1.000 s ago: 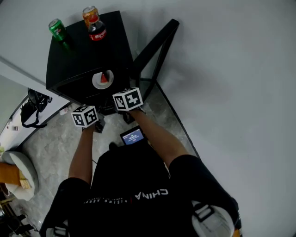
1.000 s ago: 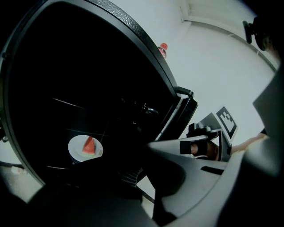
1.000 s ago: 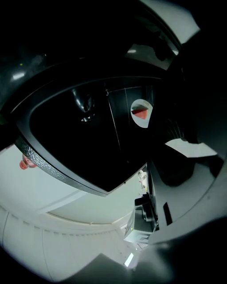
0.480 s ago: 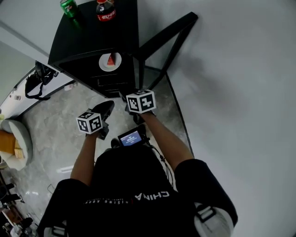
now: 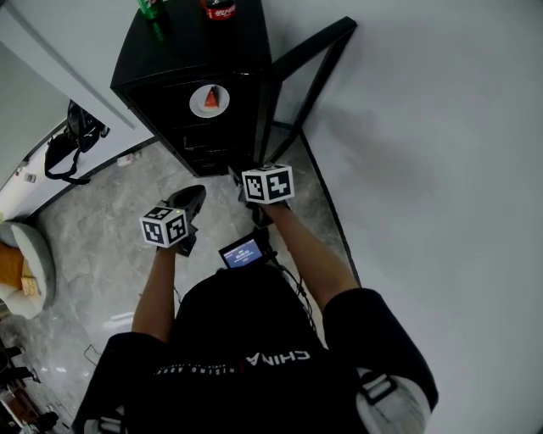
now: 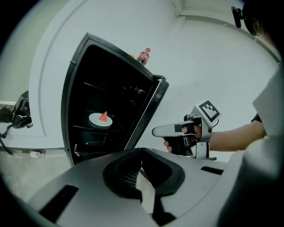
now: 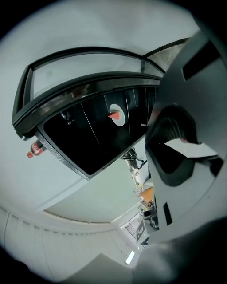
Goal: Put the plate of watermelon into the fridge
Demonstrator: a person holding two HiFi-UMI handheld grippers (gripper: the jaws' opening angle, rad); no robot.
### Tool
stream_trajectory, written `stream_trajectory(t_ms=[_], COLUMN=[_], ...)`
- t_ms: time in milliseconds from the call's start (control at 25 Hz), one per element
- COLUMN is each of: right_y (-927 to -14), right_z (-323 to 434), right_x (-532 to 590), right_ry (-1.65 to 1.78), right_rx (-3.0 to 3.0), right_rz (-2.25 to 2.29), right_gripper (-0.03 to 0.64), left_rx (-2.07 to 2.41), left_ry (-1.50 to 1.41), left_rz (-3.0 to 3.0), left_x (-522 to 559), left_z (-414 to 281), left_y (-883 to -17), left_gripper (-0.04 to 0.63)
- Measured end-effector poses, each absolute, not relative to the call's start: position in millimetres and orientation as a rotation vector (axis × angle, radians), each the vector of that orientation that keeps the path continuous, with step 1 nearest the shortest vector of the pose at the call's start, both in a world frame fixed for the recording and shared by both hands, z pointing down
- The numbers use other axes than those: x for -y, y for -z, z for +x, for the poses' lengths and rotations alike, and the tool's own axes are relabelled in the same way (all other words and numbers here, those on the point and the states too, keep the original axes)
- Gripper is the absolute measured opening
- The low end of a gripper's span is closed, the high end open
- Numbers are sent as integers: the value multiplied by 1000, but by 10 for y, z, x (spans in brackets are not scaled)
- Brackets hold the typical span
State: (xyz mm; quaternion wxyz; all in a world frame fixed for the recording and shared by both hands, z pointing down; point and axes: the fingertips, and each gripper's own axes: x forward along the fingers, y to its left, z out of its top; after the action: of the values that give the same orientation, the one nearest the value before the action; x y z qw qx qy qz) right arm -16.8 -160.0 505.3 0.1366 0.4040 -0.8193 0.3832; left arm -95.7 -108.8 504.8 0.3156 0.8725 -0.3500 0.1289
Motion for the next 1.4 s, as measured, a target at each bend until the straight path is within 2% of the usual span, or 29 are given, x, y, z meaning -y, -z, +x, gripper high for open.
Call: stream_trajectory(t_ms=[240,520,1400], right_y=[-5005,-5059,-5017], right_z=[-590,-772,-368], right_x=[910,-72,-220], right_ry=[-1095,-1071,-978], right_rx=[2324,2274,2288], right_rz=[1232,1320,1227], right_gripper=[15,15,15], left_rx=[897,846,899], left_ry=[-301,-278,-381], left_rz=[2311,2332,2368], left_x=[396,-441,-528], left_z=[-1479,-1668,-1050], left_y=[-4982,-5024,-5012], left_gripper=[11,12,11])
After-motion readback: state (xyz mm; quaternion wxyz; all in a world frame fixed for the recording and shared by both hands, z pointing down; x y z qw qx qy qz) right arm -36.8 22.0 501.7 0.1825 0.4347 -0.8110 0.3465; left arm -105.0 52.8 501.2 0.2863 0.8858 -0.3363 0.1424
